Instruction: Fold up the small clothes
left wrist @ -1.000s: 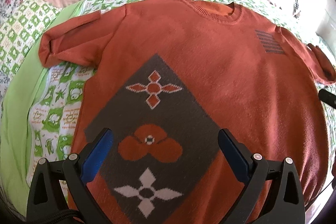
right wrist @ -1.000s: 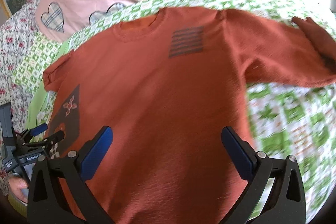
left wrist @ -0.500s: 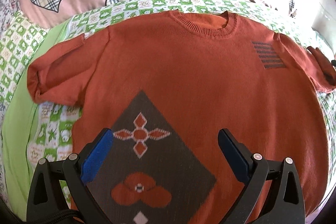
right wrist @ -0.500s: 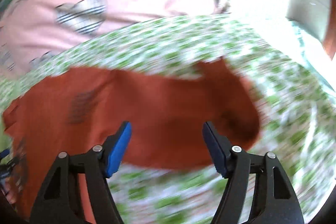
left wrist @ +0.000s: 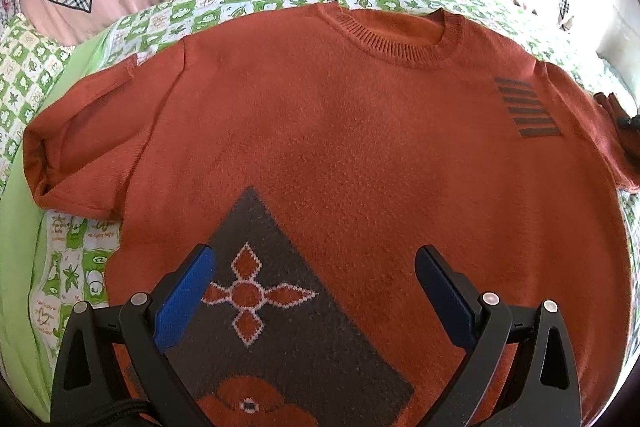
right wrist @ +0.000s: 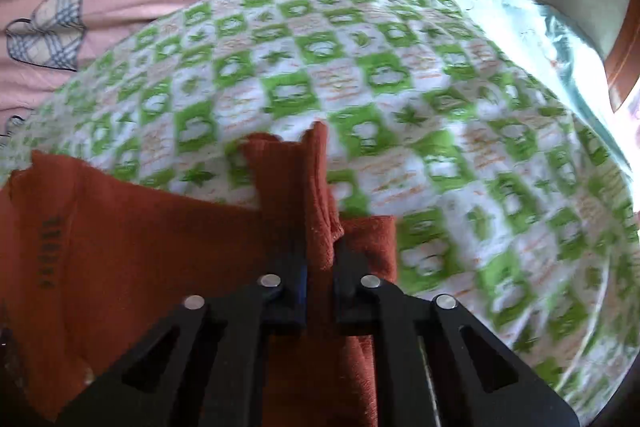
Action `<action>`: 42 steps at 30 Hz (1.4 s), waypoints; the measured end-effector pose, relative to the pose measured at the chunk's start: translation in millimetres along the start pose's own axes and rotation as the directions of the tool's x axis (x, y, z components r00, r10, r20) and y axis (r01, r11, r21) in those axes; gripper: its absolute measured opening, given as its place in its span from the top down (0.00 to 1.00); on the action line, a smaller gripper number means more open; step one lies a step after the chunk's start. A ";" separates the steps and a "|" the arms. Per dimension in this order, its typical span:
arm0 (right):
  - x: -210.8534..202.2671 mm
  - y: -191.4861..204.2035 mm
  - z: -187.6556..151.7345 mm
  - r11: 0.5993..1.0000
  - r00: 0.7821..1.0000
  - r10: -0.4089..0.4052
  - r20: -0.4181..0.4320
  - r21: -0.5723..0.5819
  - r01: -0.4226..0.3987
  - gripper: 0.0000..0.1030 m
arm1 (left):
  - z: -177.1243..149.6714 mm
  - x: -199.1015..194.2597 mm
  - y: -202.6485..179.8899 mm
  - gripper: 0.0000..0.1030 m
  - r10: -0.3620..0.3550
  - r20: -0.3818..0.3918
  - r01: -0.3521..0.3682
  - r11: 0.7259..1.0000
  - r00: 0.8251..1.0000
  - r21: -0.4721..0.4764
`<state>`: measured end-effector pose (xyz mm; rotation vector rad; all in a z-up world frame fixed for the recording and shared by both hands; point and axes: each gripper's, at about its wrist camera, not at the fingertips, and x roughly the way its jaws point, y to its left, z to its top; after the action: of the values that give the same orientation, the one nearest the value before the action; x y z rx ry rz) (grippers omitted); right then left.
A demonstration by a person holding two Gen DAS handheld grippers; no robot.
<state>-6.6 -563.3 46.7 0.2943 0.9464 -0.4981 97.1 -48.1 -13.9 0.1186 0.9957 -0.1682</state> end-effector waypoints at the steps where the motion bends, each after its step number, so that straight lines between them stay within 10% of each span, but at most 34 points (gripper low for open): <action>1: -6.3 9.0 -2.5 0.999 0.999 0.046 0.016 0.000 -0.046 0.91 | -0.3 0.2 1.0 0.03 -0.004 0.000 0.004 1.000 1.000 -0.004; 6: -34.4 79.0 -15.6 0.949 0.946 0.315 0.075 0.000 -0.316 0.91 | -4.5 -5.3 5.9 0.03 -0.036 0.012 0.036 0.999 0.999 -0.025; 11: -43.0 214.5 -31.0 0.843 0.846 0.532 0.043 -0.116 -0.525 0.91 | -8.5 -16.7 13.2 0.03 -0.061 0.040 0.063 0.997 0.997 -0.038; 20: -22.3 417.9 -75.5 0.673 0.715 0.692 -0.098 -0.272 -0.688 0.91 | -12.8 -33.6 63.8 0.03 -0.130 0.096 0.143 0.978 0.987 -0.152; 27: 11.9 466.9 -98.4 0.686 0.750 0.632 -0.197 -0.309 -0.659 0.84 | -2.3 -19.9 92.7 0.03 -0.193 0.090 0.208 0.954 0.977 -0.217; 31: 1.2 444.5 -105.3 0.693 0.750 0.639 -0.173 -0.294 -0.658 0.48 | 8.0 -3.0 94.3 0.03 -0.261 0.070 0.270 0.933 0.963 -0.236; 36: -17.4 393.6 -112.2 0.712 0.749 0.650 -0.129 -0.241 -0.659 0.47 | 34.5 19.2 80.5 0.03 -0.334 0.050 0.335 0.905 0.941 -0.263; 42: -21.4 338.8 -124.1 0.789 0.806 0.587 -0.072 -0.173 -0.590 0.47 | 76.2 48.3 37.2 0.06 -0.286 -0.036 0.274 0.941 0.957 -0.196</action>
<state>75.1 -213.8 3.8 0.4034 0.8512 0.1747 192.8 -29.1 -12.6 -0.1953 1.0850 -0.3309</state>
